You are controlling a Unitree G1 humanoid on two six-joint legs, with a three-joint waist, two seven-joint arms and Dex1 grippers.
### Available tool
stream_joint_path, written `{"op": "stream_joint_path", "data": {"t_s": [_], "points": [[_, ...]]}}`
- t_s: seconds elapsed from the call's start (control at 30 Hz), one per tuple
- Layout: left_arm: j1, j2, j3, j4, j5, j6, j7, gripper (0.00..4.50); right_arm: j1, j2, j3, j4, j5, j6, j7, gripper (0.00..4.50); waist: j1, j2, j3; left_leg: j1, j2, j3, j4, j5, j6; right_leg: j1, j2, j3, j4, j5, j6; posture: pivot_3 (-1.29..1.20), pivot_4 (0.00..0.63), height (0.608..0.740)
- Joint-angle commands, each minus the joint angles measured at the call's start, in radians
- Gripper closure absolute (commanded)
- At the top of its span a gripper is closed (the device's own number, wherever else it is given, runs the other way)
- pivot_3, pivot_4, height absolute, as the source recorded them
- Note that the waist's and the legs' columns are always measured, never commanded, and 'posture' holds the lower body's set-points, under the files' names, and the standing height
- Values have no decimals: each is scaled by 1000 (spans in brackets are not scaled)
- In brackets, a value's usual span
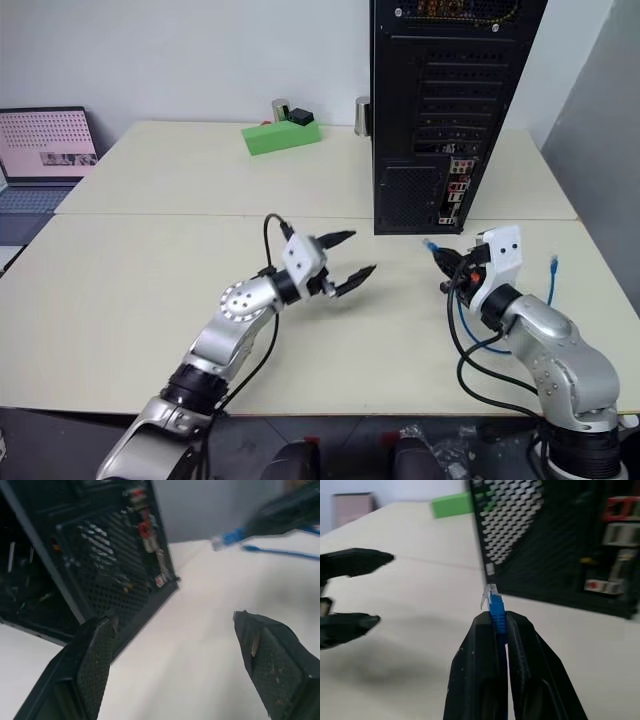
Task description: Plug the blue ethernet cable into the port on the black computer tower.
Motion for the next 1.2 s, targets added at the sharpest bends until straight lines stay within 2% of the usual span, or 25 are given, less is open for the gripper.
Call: {"op": "stream_joint_path", "data": {"t_s": [0.03, 0.17, 0.37, 0.73, 1.2], "points": [[-58, -74, 40, -35, 22, 114, 114, 593, -47, 42, -5, -25, -91, -43, -122, 4500, -1, 0, 0, 0, 0, 0, 0, 0, 0, -1, 0, 0, 0, 0, 0, 0, 150, 740], [-132, -173, 44, 16, 92, 168, 246, 593, -146, 105, 2, 54, -161, -66, -218, 4500, 3, 0, 0, 0, 0, 0, 0, 0, 0, 0, 0, 0, -1, 0, 0, 0, 150, 740], [-155, -228, 37, 68, 141, 139, 274, 593, -267, 150, -4, 214, -222, -138, -252, 4500, 1, 0, 0, 0, -1, 1, -2, 0, 0, -1, 0, 1, -1, 0, 0, 0, 150, 740], [-204, -275, 55, 127, 165, 155, 299, 593, -372, 166, 0, 394, -260, -222, -224, 4500, 3, 0, 0, -1, -1, 1, -2, 0, 0, -2, 0, 1, -1, 0, 0, 0, 150, 740], [-210, -281, 55, 130, 137, 174, 183, 593, -417, 171, 9, 480, -280, -261, -204, 4500, 2, 0, 0, -1, -1, 1, -2, 0, 0, -2, 0, 1, -1, 0, 0, 0, 150, 740]]}}
